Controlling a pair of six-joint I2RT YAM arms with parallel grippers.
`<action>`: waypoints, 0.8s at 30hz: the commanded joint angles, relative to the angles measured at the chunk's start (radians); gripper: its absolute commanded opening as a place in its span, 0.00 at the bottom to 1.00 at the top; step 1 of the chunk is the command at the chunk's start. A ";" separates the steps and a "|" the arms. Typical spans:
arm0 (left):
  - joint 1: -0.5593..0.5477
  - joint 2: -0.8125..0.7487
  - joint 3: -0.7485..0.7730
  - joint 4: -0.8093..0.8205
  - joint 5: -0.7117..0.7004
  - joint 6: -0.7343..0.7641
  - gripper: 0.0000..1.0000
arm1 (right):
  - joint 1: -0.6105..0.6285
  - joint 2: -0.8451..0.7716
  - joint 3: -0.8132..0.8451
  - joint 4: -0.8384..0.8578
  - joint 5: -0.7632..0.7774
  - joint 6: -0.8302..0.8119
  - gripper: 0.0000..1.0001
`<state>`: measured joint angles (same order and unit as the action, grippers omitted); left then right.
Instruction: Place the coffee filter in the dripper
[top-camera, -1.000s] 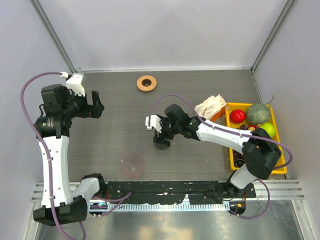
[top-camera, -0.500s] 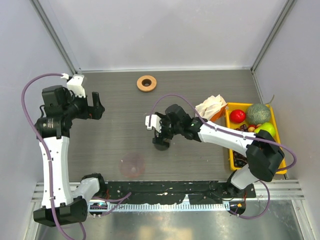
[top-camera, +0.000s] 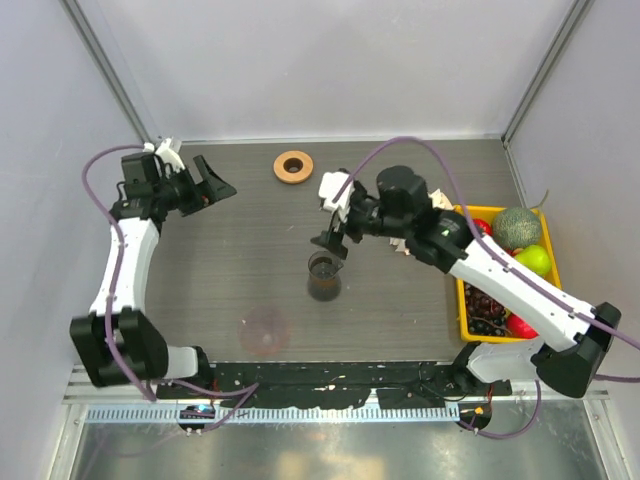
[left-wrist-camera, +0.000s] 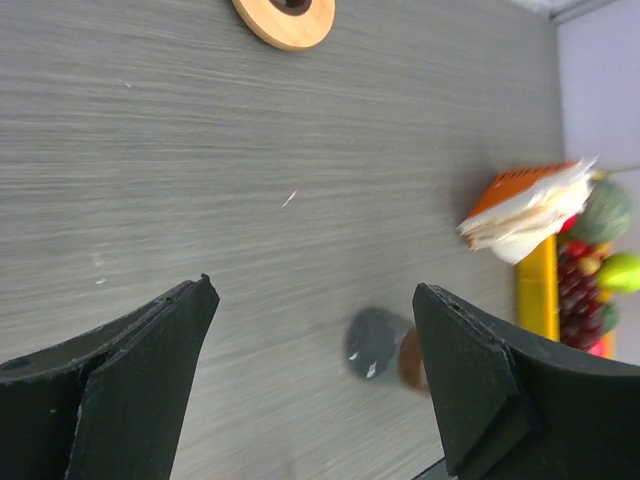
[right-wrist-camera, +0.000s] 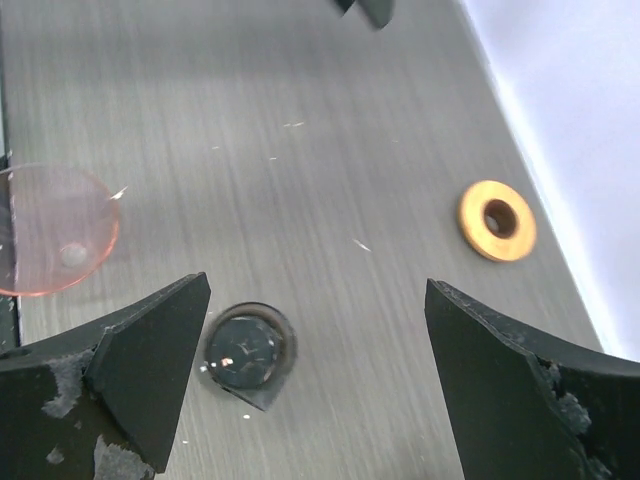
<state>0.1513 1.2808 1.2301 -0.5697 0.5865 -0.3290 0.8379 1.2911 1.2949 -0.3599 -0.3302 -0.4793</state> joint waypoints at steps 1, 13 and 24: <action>-0.016 0.150 -0.066 0.440 0.056 -0.370 0.89 | -0.130 -0.021 0.102 -0.164 0.039 0.105 0.95; -0.113 0.649 0.069 0.904 -0.157 -0.735 0.82 | -0.359 -0.064 0.142 -0.309 0.106 0.153 0.96; -0.213 0.951 0.298 0.883 -0.226 -0.877 0.77 | -0.387 -0.029 0.239 -0.375 0.181 0.160 0.96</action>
<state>-0.0261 2.1853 1.4479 0.2764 0.4046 -1.1362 0.4595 1.2636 1.4658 -0.7235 -0.1921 -0.3367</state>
